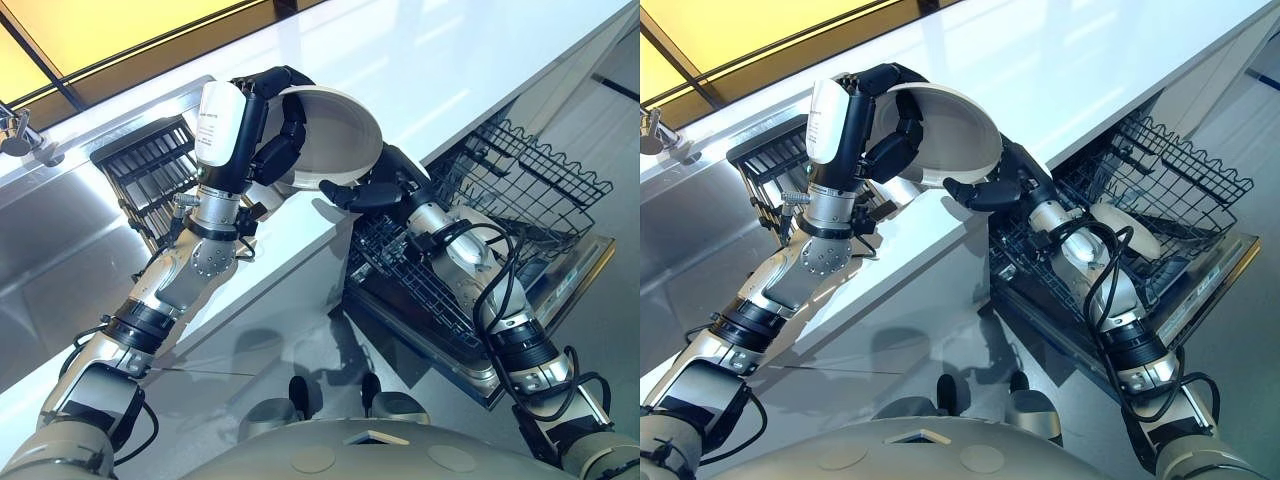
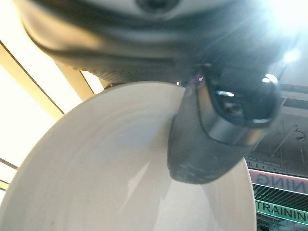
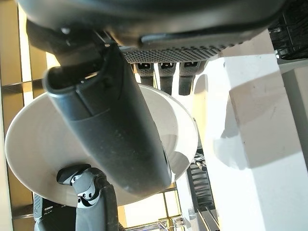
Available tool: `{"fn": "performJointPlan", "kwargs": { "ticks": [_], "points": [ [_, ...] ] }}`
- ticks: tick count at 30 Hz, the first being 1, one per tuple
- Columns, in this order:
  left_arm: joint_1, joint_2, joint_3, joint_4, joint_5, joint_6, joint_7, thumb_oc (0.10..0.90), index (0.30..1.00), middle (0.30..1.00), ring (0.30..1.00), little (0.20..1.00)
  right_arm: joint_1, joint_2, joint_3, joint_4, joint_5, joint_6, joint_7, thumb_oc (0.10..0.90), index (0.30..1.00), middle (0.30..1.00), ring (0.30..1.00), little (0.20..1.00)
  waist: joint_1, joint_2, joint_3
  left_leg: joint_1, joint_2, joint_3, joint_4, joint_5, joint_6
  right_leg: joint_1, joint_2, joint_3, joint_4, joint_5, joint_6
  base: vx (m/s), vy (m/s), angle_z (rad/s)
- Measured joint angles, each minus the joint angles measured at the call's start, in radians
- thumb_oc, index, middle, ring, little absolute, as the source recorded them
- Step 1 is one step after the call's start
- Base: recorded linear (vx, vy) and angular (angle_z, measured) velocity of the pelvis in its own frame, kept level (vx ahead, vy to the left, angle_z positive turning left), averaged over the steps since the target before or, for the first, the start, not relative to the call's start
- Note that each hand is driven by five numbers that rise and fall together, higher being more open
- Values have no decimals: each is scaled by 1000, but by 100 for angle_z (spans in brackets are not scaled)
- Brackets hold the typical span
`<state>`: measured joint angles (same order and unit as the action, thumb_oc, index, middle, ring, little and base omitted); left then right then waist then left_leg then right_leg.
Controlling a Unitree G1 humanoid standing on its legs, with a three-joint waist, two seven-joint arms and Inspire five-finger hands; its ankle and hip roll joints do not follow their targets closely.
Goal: Pick up plates and place into dishwasher.
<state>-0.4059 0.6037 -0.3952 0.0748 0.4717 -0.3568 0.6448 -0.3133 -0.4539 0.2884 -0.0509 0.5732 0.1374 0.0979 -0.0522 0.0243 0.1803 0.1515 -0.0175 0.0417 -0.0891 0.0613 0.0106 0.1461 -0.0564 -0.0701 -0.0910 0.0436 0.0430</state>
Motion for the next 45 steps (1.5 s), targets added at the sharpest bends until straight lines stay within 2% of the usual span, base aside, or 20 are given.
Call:
{"fn": "performJointPlan", "kwargs": {
  "ticks": [26,32,38,45],
  "points": [
    [17,-9,2,19,-10,-18,-20,100,300,300,300,200,2,4,-1,-6,34,-21,17,800,900,900,900,900,2,0,0,6,1,6,0,0,0,2,0,4,0,0,0,0,0,0],
    [17,-33,1,19,-13,-16,-22,100,300,300,300,200,2,4,-1,-39,27,-77,2,800,900,900,900,900,3,0,0,6,1,6,0,0,0,3,0,4,0,0,0,0,0,0],
    [18,-47,1,28,-32,-16,-22,100,300,300,300,200,1,3,-4,-83,-35,-144,-25,800,900,900,900,900,2,0,0,5,1,6,0,0,0,2,1,5,0,0,0,0,0,0],
    [18,-47,1,29,-37,-16,-22,100,300,300,300,200,1,3,-18,-114,-63,-162,-25,800,900,900,900,900,3,0,0,5,0,6,0,0,0,2,0,4,0,0,0,0,0,0]
  ]
}}
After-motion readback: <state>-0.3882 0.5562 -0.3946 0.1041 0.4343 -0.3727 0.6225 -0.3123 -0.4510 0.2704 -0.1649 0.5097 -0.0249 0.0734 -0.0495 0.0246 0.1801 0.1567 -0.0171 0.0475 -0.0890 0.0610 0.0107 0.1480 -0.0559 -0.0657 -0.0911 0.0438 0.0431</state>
